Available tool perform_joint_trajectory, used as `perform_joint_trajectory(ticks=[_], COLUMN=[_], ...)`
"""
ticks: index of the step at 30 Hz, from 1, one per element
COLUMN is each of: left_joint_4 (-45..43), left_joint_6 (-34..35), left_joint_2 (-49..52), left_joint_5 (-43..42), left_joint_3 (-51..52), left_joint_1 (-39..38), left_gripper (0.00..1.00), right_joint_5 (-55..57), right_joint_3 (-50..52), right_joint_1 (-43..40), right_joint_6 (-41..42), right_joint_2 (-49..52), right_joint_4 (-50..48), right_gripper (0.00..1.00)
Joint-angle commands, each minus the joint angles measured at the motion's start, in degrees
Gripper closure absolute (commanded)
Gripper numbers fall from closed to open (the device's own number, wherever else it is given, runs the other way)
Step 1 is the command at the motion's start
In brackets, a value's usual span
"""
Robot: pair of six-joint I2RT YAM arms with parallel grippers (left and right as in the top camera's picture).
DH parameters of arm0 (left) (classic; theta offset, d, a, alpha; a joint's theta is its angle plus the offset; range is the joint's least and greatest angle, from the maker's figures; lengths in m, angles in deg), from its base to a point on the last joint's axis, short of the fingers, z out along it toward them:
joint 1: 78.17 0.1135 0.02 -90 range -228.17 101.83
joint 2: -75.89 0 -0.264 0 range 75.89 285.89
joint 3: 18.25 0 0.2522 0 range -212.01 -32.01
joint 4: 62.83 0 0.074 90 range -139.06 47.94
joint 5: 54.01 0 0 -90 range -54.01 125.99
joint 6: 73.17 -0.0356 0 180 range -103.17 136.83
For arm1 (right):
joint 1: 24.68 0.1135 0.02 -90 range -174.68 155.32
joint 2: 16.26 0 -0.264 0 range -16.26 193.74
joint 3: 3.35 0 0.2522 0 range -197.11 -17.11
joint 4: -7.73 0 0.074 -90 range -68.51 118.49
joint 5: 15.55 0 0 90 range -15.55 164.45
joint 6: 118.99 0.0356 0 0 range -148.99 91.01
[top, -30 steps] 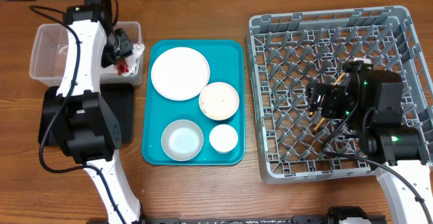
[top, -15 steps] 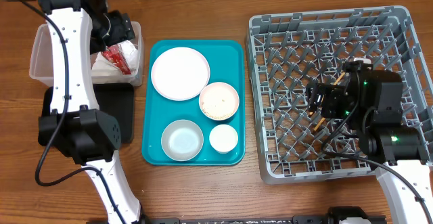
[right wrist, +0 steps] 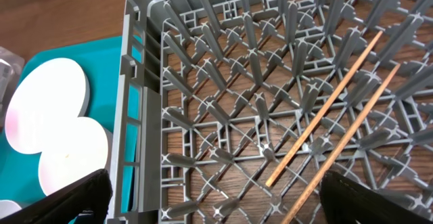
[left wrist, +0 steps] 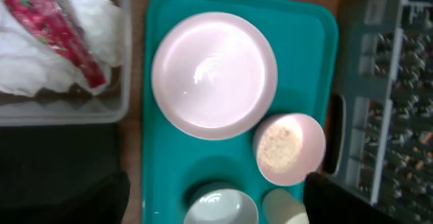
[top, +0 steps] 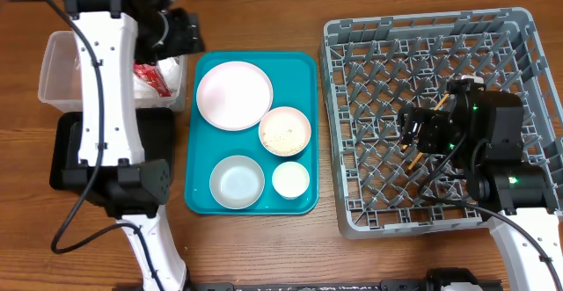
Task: Sort waste into correct bins and load items into the dishwasher
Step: 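Move the left gripper to the pink rice bowl and grip its rim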
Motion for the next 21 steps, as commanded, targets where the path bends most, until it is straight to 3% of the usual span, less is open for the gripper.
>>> perform_joint_trajectory(ticks=[1,8,21], left_joint_4=[0.22,-1.84,-25.46], left_joint_6=[-1.62,-2.95,-9.16], left_joint_2=[-5.70,-6.99,-5.18], left_joint_5=[0.31,2.95,5.55], left_joint_3=[4.48,17.55,35.21], left_joint_1=[-5.20,-16.04,-31.76], left_gripper=[0.07,0.11,0.19], right_joint_5=[-0.55,-0.50,-0.48], right_joint_3=[-1.49,-1.49,-1.49], right_joint_1=[0.22,0.22,0.22], right_joint_6=[1.16,2.01,2.45], right_joint_2=[-0.15,-0.15,-0.15], right_joint_4=[-0.26,-0.33,0.09], right_gripper=[0.00,0.00,0.00])
